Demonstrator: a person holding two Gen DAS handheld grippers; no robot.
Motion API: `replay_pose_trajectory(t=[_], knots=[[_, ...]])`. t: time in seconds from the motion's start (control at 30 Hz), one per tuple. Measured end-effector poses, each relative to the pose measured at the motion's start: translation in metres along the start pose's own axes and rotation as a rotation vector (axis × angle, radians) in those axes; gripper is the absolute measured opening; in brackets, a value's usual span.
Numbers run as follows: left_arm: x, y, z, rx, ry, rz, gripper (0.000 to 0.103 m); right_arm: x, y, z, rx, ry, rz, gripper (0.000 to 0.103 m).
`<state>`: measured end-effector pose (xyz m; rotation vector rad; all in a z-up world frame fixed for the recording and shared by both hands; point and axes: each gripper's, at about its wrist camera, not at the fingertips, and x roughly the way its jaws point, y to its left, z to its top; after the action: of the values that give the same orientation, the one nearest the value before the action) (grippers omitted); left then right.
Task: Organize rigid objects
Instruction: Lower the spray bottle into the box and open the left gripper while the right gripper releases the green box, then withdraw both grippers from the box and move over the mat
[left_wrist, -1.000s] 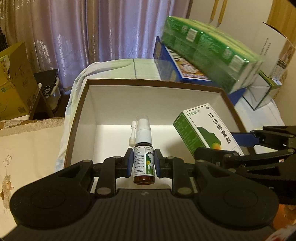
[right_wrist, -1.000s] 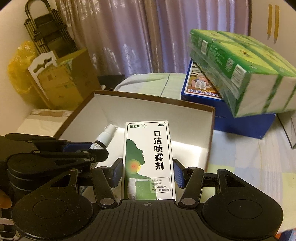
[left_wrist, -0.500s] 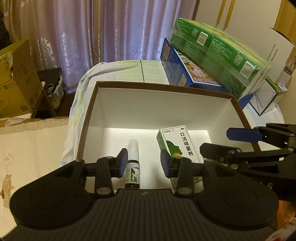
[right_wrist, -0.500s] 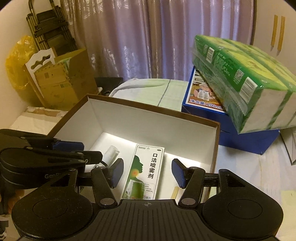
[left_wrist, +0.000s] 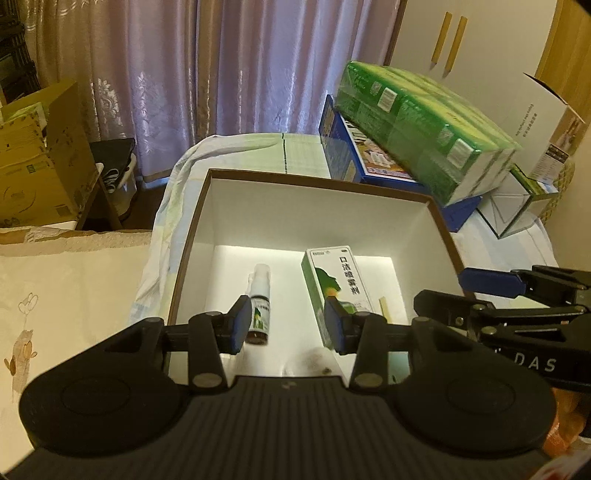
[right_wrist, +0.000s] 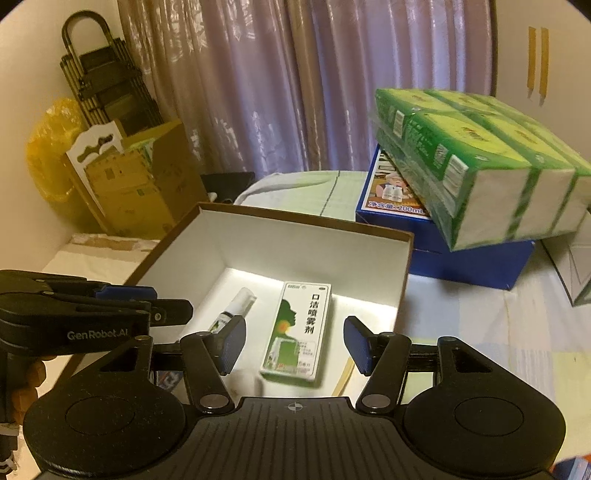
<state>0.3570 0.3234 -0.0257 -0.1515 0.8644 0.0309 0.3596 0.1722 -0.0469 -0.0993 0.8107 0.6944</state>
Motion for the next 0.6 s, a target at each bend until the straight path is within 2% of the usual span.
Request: replay_pose_trajectory(t=[0.2, 0.33, 0.5, 0.6], knots=[[-0.029, -0.013, -0.016, 0.009, -0.014, 0.007, 0.04, -0.03, 0.0, -0.017, 0.028, -0.01, 0.019, 0.056], [-0.049, -0.022, -0.027, 0.023, -0.032, 0.013, 0.048, -0.049, 0.0, -0.029, 0.044, -0.018, 0.022, 0.056], [-0.072, -0.033, -0.039, 0.047, -0.051, 0.022, 0.049, -0.073, 0.001, -0.045, 0.072, -0.029, 0.035, 0.057], [-0.082, -0.039, -0.047, 0.055, -0.058, 0.023, 0.053, -0.087, 0.0, -0.053, 0.081, -0.035, 0.033, 0.057]])
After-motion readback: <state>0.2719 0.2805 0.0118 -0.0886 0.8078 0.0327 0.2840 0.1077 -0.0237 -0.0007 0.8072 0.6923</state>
